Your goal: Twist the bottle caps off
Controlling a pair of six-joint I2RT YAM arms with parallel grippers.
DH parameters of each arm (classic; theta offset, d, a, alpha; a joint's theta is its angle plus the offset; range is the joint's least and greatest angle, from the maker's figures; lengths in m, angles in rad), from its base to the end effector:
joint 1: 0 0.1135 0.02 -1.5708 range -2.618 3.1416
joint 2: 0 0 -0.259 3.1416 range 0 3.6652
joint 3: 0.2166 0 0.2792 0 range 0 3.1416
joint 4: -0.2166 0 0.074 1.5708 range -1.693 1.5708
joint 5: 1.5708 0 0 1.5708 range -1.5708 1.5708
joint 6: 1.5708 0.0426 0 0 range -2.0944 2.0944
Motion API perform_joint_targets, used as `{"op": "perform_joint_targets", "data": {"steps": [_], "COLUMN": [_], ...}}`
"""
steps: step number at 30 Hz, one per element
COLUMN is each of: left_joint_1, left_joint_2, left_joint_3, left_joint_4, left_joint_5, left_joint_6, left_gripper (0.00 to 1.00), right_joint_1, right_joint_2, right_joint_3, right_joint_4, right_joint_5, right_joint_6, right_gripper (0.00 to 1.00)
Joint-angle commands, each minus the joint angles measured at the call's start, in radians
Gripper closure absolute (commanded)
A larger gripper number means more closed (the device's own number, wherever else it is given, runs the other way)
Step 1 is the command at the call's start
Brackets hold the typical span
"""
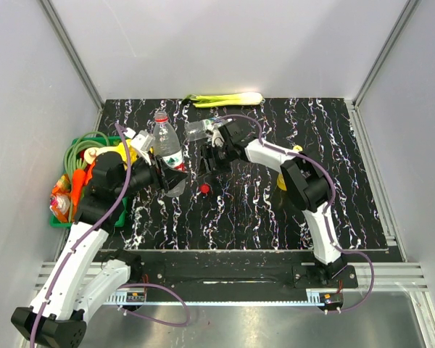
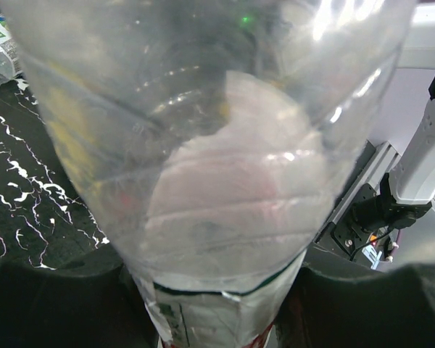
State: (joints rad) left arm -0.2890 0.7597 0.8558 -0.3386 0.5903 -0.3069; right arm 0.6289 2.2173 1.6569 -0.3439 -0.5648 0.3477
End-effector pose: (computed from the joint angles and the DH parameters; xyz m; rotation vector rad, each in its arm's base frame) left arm 0.1888 -0.0809 0.3515 0.4179 1.8286 -0.9497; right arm 0.3965 0.3166 0.1397 -0.6233 2.5394 1.0891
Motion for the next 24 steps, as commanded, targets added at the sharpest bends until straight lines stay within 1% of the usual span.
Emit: {"op": "perform_joint_targets", "data": {"steps": [1, 3, 8, 13, 16, 19, 24], "left_joint_1": [0.002, 0.004, 0.004, 0.002, 0.002, 0.002, -0.001], "left_joint_2": [-0.008, -0.013, -0.016, -0.016, -0.016, -0.017, 0.001], "left_joint_3": [-0.003, -0.003, 0.008, 0.023, 0.035, 0.042, 0.037], "left_joint_4": [0.069, 0.066, 0.035, 0.007, 0.000, 0.001, 0.036], "left_joint_5": [0.032, 0.029, 0.040, 0.065, 0.088, 0.115, 0.210], "left_joint_6": [-0.012, -0.011, -0.001, 0.008, 0.000, -0.009, -0.046], "left_gripper": [0.81, 0.81, 0.81, 0.80, 0.80, 0.80, 0.79], "right_joint_1": [0.012, 0.011, 0.003, -0.031, -0.066, -0.092, -0.098], "right_joint_2": [-0.110, -0.143, -0.258, -0.408, -0.507, -0.585, -0.692], "right_joint_3": [0.032, 0.029, -0.002, -0.026, -0.046, -0.066, -0.092], "right_joint_4": [-0.003, -0.006, 0.012, 0.039, 0.066, 0.111, 0.206], "right_joint_5": [0.008, 0.011, 0.013, -0.066, -0.151, -0.230, -0.280], "right_joint_6": [-0.029, -0.038, -0.049, -0.041, -0.018, 0.014, 0.095], "right_gripper": [0.22, 0.21, 0.13, 0.05, 0.01, 0.00, 0.00]}}
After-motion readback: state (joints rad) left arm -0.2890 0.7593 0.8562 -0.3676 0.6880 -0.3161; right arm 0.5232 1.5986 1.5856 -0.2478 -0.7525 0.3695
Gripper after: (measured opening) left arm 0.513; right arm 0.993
